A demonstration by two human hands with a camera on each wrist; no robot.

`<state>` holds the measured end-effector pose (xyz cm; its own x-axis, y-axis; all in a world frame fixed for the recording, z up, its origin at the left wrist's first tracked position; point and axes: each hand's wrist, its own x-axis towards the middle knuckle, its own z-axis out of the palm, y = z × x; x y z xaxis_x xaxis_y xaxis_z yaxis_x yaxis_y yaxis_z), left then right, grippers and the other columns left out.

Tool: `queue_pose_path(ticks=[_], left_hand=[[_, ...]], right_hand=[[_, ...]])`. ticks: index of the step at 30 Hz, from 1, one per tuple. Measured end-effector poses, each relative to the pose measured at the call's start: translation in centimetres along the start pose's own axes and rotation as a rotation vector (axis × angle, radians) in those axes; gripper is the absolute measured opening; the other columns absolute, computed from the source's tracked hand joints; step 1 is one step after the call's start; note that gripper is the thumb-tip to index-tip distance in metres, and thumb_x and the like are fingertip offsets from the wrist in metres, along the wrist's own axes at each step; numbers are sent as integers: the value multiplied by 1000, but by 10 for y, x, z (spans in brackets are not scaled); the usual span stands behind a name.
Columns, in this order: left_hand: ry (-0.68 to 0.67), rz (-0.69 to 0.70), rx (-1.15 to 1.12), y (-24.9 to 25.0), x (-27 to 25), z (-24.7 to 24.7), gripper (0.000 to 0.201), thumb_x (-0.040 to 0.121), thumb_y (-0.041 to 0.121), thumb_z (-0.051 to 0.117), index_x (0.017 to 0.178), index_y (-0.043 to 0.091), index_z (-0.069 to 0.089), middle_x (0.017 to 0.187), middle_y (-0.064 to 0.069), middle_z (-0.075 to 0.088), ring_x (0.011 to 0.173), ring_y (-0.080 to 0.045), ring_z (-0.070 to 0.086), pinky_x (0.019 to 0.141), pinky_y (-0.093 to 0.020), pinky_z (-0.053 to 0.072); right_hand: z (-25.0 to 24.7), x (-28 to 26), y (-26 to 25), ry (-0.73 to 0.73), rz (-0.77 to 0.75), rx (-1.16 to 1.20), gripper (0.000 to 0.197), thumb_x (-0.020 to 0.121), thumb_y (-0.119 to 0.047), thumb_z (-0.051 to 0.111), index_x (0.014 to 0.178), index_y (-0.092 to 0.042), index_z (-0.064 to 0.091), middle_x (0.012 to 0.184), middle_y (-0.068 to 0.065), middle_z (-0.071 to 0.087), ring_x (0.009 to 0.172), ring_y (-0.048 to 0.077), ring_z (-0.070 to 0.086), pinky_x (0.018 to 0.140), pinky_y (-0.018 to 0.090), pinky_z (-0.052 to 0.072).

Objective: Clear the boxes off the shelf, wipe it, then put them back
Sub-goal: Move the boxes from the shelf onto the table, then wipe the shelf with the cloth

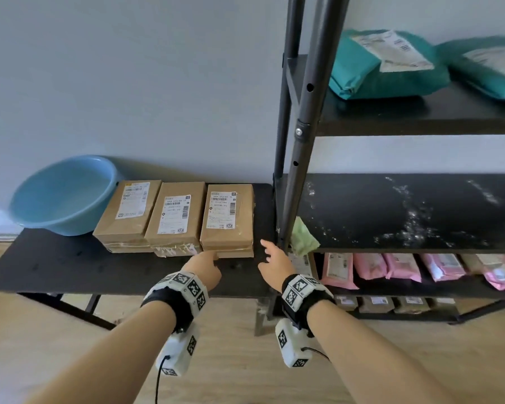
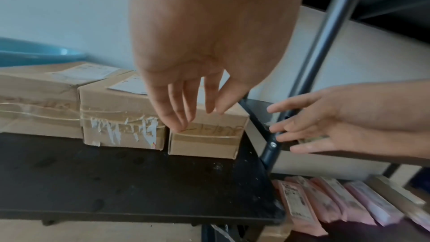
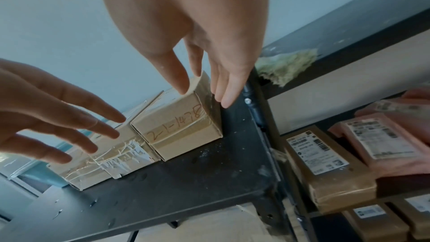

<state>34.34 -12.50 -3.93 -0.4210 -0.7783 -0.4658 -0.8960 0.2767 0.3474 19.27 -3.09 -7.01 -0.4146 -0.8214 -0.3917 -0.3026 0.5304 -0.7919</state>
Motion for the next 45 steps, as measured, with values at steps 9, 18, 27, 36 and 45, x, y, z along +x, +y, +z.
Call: queue_pose_path(ticks=[9,18,27,36,45], left_hand=[[74,158,277,49,-64,48,36,93,17,38,128,15,47,129,-7,52,123,-27,44,95,-40,44],[198,151,315,105,-52,88,32,94,20,43,126,15,46,126,-5,52,120,-25,45,93,-38,44],[208,9,257,157,-11,115,31,94,22,39,124,17,48,126,-3,51,120,-24,44,93,-35,43],[187,-9,209,147,2,120,35,95,25,39,129,19,45,127,0,52,119,-22,47,91,-34,46],[115,119,252,137,7,122,38,94,20,43,133,19,42,125,-1,53,117,-21,47,90,-32,46]], right_hand=[[-59,-81,45,111,-69,-228,61,90,-2,43,146,-22,32,146,6,43,115,22,56,96,33,47],[-112,-33,76,9,-273,-513,51,95,-10,43,144,-22,35,149,0,37,128,20,47,105,37,43],[-143,52,57,-126,-360,-656,58,91,-5,44,146,-14,28,154,4,27,140,22,30,111,36,33],[-118,84,67,-252,-508,-738,58,96,-12,38,150,-11,16,160,4,5,146,21,18,116,30,21],[-155,112,90,-143,-247,-640,57,97,-18,44,149,-21,21,161,-3,7,141,25,32,114,37,31]])
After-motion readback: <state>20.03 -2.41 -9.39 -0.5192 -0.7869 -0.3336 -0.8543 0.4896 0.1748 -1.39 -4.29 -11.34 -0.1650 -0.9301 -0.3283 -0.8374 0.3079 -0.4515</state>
